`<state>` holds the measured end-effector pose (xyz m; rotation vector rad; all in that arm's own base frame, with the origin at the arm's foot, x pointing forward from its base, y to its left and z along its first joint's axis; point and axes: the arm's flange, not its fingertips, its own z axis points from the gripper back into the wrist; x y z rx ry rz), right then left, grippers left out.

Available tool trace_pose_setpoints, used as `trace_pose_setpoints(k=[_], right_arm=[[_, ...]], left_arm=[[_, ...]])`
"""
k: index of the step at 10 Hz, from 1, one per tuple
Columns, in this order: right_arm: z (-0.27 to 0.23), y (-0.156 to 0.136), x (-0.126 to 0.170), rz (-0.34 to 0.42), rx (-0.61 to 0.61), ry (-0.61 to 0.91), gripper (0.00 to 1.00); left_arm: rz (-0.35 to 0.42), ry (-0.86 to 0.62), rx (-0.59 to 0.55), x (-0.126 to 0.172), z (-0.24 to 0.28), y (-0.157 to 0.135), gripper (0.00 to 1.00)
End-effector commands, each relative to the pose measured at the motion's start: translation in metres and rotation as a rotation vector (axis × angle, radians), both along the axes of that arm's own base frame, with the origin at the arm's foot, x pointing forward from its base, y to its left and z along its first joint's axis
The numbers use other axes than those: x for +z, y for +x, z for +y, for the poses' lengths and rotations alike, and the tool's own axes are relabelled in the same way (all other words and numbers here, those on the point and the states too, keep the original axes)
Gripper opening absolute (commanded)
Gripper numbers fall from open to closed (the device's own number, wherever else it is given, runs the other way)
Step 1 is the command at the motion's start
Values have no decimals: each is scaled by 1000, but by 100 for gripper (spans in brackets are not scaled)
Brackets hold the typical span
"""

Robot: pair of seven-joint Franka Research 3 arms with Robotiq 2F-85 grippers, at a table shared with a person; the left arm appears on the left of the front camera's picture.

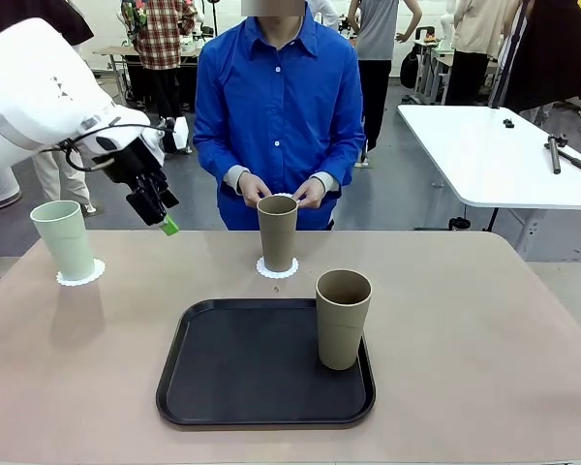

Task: Place coasters on the table and set cups on them.
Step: Take one Reusable plastic cup from the Flat Tray and place it on a coaster set by the human.

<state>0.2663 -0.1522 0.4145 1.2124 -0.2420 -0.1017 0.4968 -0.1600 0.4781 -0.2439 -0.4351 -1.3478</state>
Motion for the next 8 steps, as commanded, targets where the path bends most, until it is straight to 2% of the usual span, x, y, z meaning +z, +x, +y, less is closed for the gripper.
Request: trace_pose_setpoints(k=[1, 2, 3, 8], right_arm=[[1, -1, 0, -12, 0, 13, 100], [1, -1, 0, -12, 0, 13, 100], [1, -1, 0, -12, 0, 13, 100], [1, -1, 0, -12, 0, 13, 100]], left_arm=[[4, 47, 65, 8, -5, -14, 100], [-4, 58, 80, 10, -8, -18, 100], [-3, 2, 30, 11, -2, -8, 100], [-3, 2, 30, 11, -2, -8, 100]])
